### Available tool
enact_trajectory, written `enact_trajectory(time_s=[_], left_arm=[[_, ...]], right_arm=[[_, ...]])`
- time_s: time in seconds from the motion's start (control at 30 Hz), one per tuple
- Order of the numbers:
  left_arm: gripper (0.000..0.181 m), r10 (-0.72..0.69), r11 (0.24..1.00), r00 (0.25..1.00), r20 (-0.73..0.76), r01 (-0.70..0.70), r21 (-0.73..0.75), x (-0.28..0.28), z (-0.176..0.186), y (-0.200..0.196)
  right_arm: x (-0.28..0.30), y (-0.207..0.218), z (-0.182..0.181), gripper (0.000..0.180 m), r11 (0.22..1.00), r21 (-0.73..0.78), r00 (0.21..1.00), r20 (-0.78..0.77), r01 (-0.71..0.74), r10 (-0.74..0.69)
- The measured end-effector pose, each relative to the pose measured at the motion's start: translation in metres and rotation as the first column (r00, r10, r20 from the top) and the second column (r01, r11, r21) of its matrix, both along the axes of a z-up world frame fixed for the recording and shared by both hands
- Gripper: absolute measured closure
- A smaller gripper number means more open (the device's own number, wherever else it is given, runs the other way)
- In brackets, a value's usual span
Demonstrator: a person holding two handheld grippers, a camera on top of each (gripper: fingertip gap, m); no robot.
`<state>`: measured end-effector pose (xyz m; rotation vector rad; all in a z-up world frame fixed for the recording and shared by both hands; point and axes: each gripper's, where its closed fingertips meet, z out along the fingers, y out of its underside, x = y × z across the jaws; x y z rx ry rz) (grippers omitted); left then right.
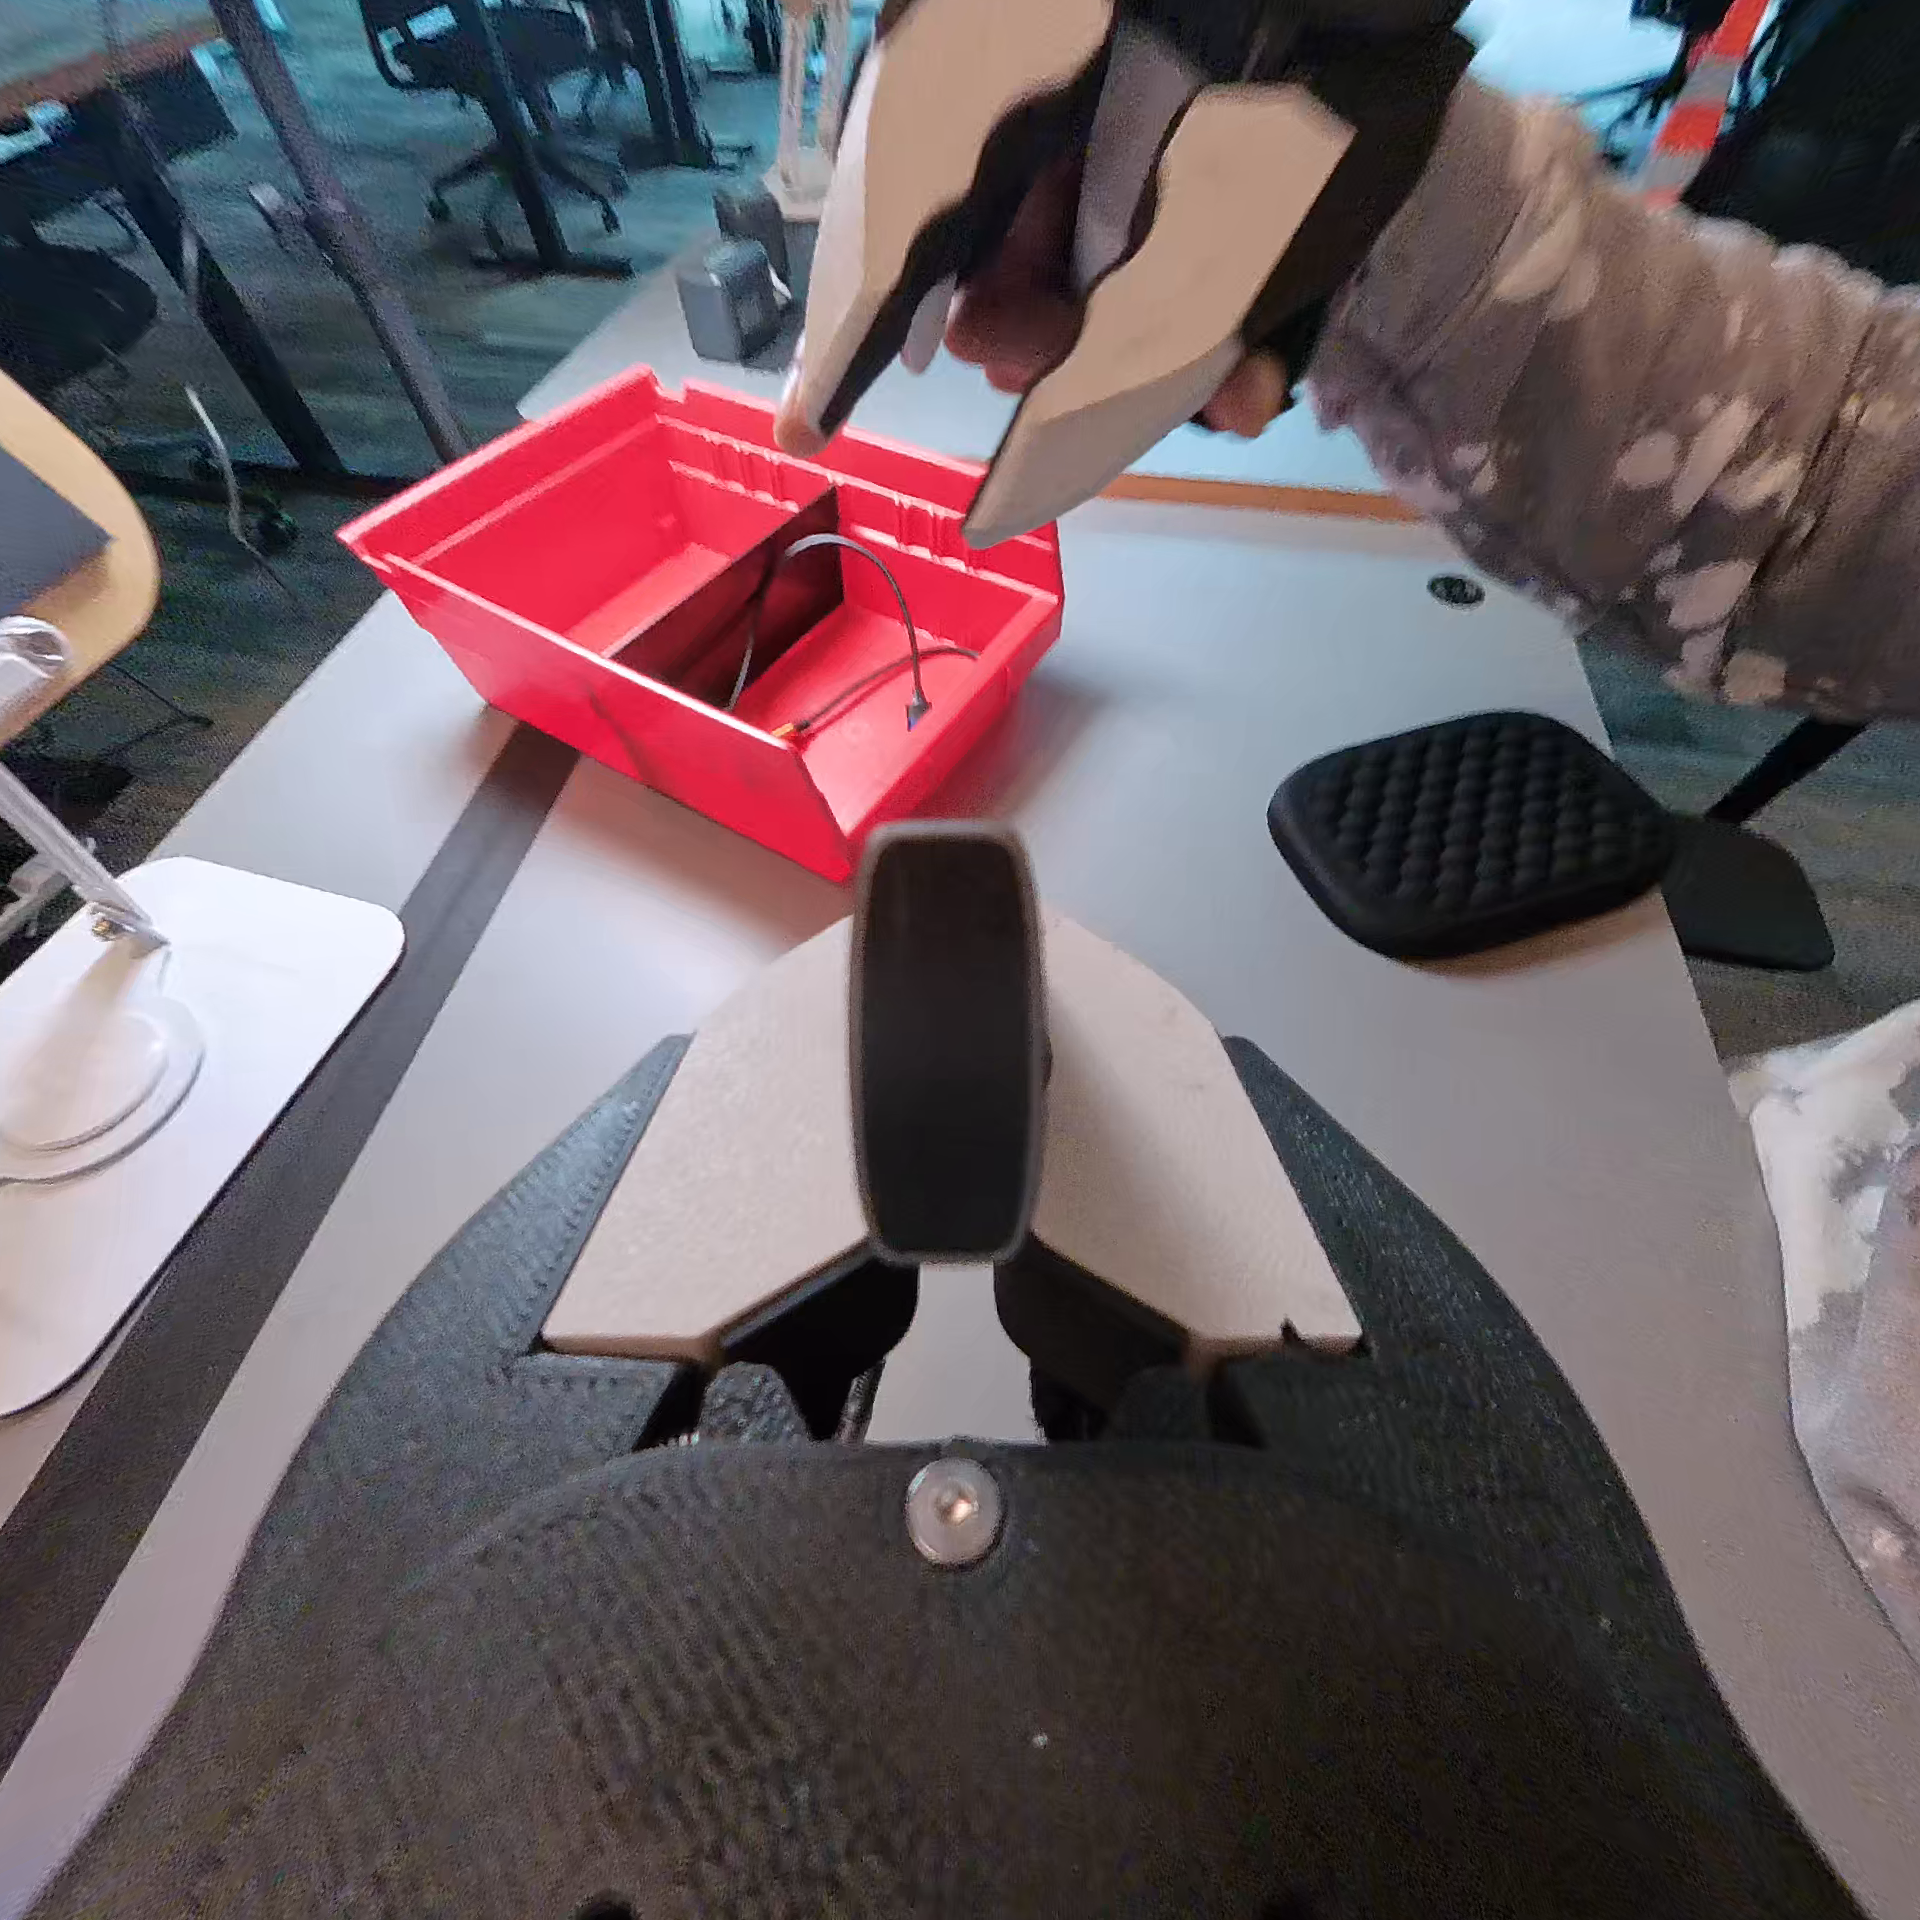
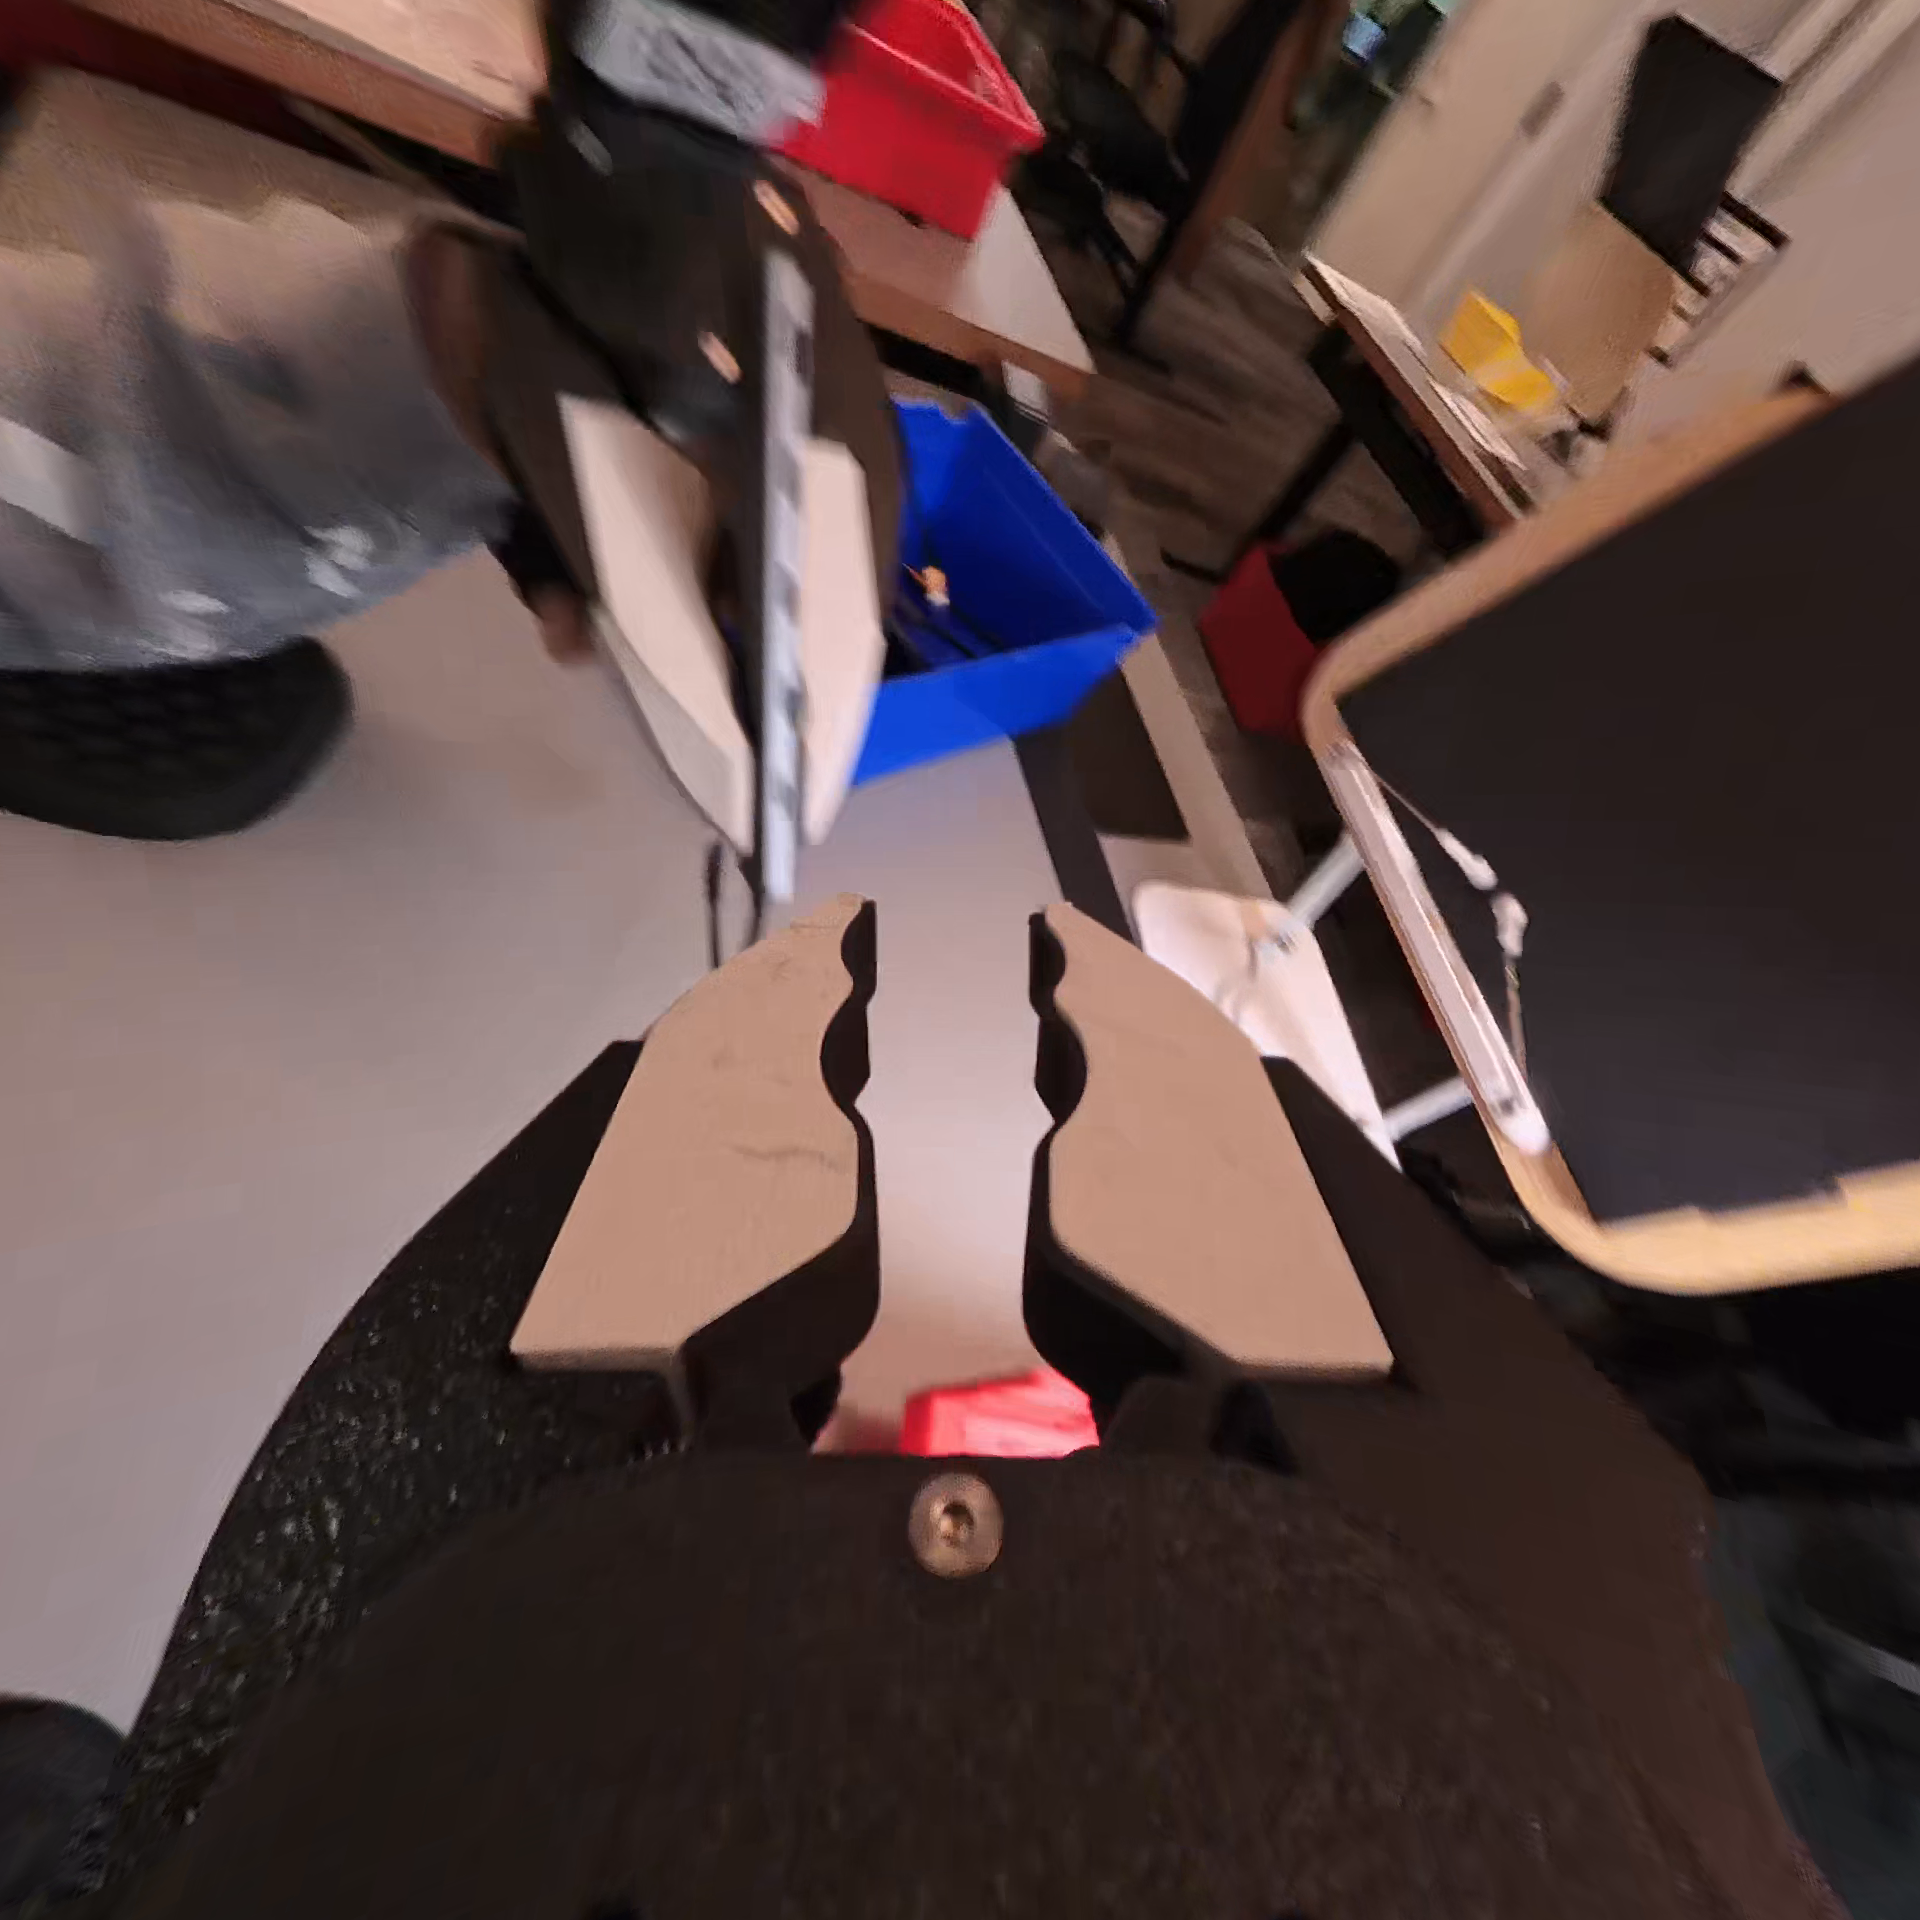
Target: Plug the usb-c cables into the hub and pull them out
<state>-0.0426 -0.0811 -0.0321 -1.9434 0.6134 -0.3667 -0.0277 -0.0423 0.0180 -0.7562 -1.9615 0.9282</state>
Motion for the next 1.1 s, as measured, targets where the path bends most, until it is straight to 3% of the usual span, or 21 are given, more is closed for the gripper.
enact_trajectory(time_s=[0.13,0.3,0.33,0.37,0.57,0.87,0.97,1.1], left_arm=[[0.168,-0.041,0.997,0.996,-0.084,0.036,-0.063,0.017,-0.019,0.002],[0.169,-0.08,0.991,0.982,-0.171,0.059,-0.122,0.032,-0.037,0.002],[0.169,-0.086,0.99,0.979,-0.186,0.063,-0.129,0.033,-0.039,0.002],[0.169,-0.089,0.989,0.976,-0.2,0.063,-0.133,0.034,-0.041,0.002],[0.17,-0.056,0.997,0.977,-0.206,0.043,-0.067,0.018,-0.031,0.002],[0.169,-0.106,0.994,0.966,-0.236,0.096,-0.051,0.021,-0.033,-0.003],[0.169,-0.108,0.994,0.971,-0.215,0.106,-0.021,0.023,-0.028,-0.003],[0.15,-0.047,0.994,0.99,-0.132,0.06,0.095,0.016,-0.004,0.002]], right_arm=[[-0.007,-0.054,0.003,0.153,0.989,0.048,0.988,0.076,-0.141,0.137],[-0.016,-0.084,-0.011,0.149,0.974,-0.003,0.952,0.211,-0.225,0.221],[-0.017,-0.086,-0.014,0.156,0.973,-0.006,0.947,0.225,-0.232,0.227],[-0.017,-0.086,-0.016,0.167,0.972,-0.001,0.946,0.229,-0.235,0.229],[-0.001,-0.058,-0.003,0.168,0.985,-0.011,0.964,0.201,-0.174,0.173],[0.034,-0.034,-0.026,0.17,0.985,0.076,0.941,0.316,-0.156,0.125],[0.039,-0.03,-0.025,0.171,0.988,0.055,0.949,0.29,-0.142,0.12],[0.044,-0.011,-0.012,0.171,0.993,0.08,0.966,0.25,-0.083,0.061]])
